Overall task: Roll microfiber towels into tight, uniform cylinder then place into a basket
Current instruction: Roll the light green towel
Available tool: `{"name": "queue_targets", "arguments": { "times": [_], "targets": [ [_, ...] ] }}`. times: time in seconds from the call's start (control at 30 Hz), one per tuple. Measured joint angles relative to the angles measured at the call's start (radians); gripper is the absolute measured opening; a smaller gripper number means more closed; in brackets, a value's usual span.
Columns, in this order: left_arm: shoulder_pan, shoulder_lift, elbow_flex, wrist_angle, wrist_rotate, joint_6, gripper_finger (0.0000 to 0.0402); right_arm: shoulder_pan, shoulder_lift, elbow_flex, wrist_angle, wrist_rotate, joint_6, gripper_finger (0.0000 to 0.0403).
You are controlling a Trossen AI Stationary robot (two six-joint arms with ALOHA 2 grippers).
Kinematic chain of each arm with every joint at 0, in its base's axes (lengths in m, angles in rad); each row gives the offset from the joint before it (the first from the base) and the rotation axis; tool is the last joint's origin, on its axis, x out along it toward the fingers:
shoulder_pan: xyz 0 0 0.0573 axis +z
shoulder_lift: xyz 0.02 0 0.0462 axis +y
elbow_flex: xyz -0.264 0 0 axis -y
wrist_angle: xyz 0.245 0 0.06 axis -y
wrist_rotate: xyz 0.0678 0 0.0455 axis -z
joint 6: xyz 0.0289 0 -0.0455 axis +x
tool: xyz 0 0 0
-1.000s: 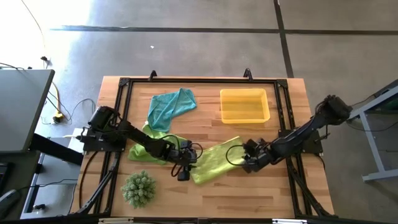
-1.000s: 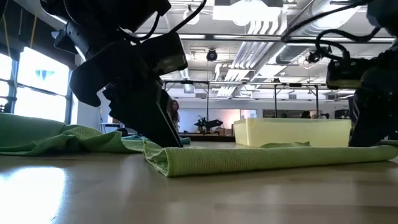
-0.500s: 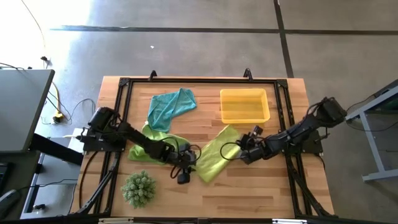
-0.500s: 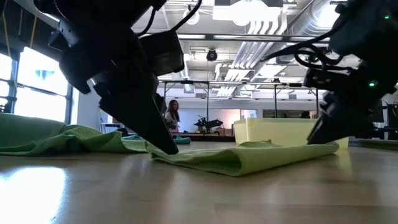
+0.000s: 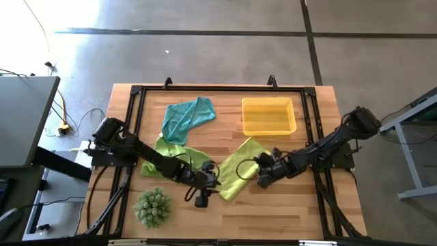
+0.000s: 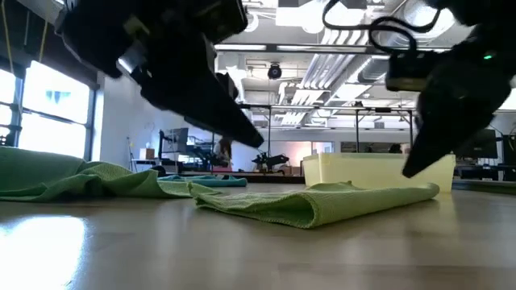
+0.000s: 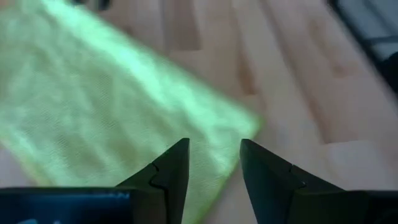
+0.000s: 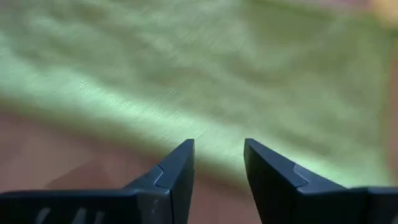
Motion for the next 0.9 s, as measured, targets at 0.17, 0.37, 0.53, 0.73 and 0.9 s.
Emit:
{"name": "queue_targets", "arguments": {
  "times": [0.17, 0.37, 0.53, 0.73, 0.9],
  "targets": [
    [0.028, 0.015, 0.0, -0.044, -0.016, -0.029, 0.0133, 0.105, 0.037, 0.0, -0.016, 0.034, 0.203, 0.0133],
    [0.04, 0.034, -0.002, -0.096, 0.019, -0.051, 0.0133, 0.148, 0.142, 0.0, -0.018, 0.154, 0.302, 0.0133],
    [0.029, 0.034, -0.001, -0.101, 0.051, -0.103, 0.0133, 0.145, 0.212, 0.006, -0.026, 0.24, 0.287, 0.0133],
    [0.006, 0.034, -0.001, -0.099, 0.085, -0.192, 0.0133, 0.125, 0.231, -0.002, -0.072, 0.389, 0.111, 0.0133],
    [-0.01, 0.034, -0.001, -0.045, 0.087, -0.238, 0.0133, 0.082, 0.231, -0.002, -0.105, 0.466, -0.071, 0.0133]
  ]
}}
